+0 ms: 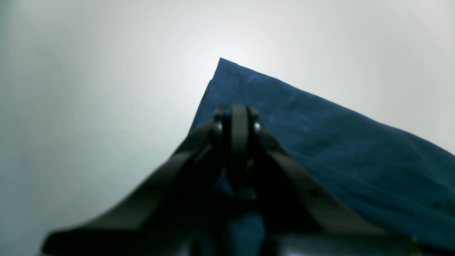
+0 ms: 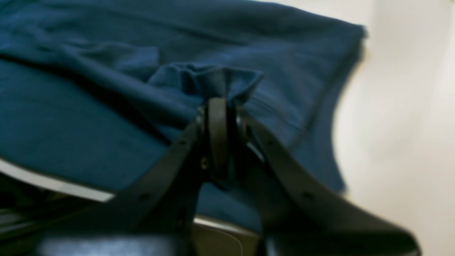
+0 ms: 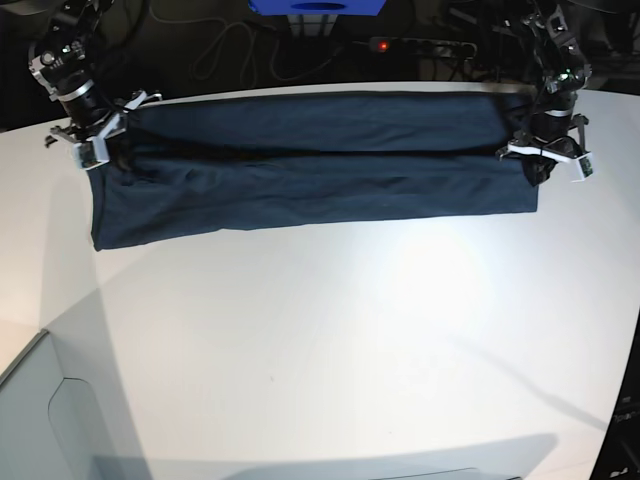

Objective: Fold the T-shirt properly
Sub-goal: 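Hold the folded strip ends and smooth it flat with both grippers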

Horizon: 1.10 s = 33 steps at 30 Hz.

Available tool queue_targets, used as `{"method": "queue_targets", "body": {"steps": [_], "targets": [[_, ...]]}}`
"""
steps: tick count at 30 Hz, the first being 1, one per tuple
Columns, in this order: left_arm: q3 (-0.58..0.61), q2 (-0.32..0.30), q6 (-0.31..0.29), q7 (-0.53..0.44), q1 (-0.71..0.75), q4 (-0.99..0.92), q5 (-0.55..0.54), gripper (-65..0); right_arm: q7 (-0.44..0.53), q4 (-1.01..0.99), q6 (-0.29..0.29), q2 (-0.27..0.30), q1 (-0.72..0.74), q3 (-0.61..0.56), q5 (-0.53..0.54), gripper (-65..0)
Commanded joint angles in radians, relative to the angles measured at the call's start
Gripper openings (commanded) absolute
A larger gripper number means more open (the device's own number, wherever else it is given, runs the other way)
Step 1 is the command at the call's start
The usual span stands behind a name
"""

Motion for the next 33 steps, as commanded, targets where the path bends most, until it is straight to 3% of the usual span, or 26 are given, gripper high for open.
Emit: {"method": "queue_targets", "body": {"steps": [1, 7, 15, 19, 25, 31, 33], "targets": [[-0.005, -0.008, -0.002, -0.025, 0.0, 0.012, -0.01, -65.0, 0.022, 0.006, 0.022, -0.003, 0.023, 0.015, 0.011, -64.6], [-0.005, -0.008, -0.002, -0.025, -0.003, -0.027, -0.01, -65.0, -0.026, -0.046, 0.022, 0.011, 0.058, 0.015, 0.008, -61.6], [-0.005, -0.008, -0.002, -0.025, -0.009, -0.032, -0.01, -65.0, -0.046, -0.08, 0.022, 0.014, 0.087, 0.015, 0.008, -37.0], [0.001, -0.008, -0.002, -0.025, -0.009, -0.032, -0.01, -65.0, -0.046, -0.063, 0.022, 0.014, 0.092, 0.02, 0.011, -29.6], [0.003, -0.012, -0.002, -0.016, -0.009, -0.029, -0.01, -64.1, -0.046, -0.026, 0.022, 0.012, 0.089, 0.015, 0.011, -29.1], [-0.005, -0.012, 0.007, -0.014, 0.0, -0.017, -0.01, -47.1, -0.046, -0.026, 0.022, 0.011, 0.089, 0.015, 0.011, -28.9], [-0.005, -0.012, 0.007, -0.02, 0.012, -0.009, -0.01, -46.4, -0.046, -0.026, 0.022, 0.011, 0.089, 0.015, 0.011, -28.9]]}}
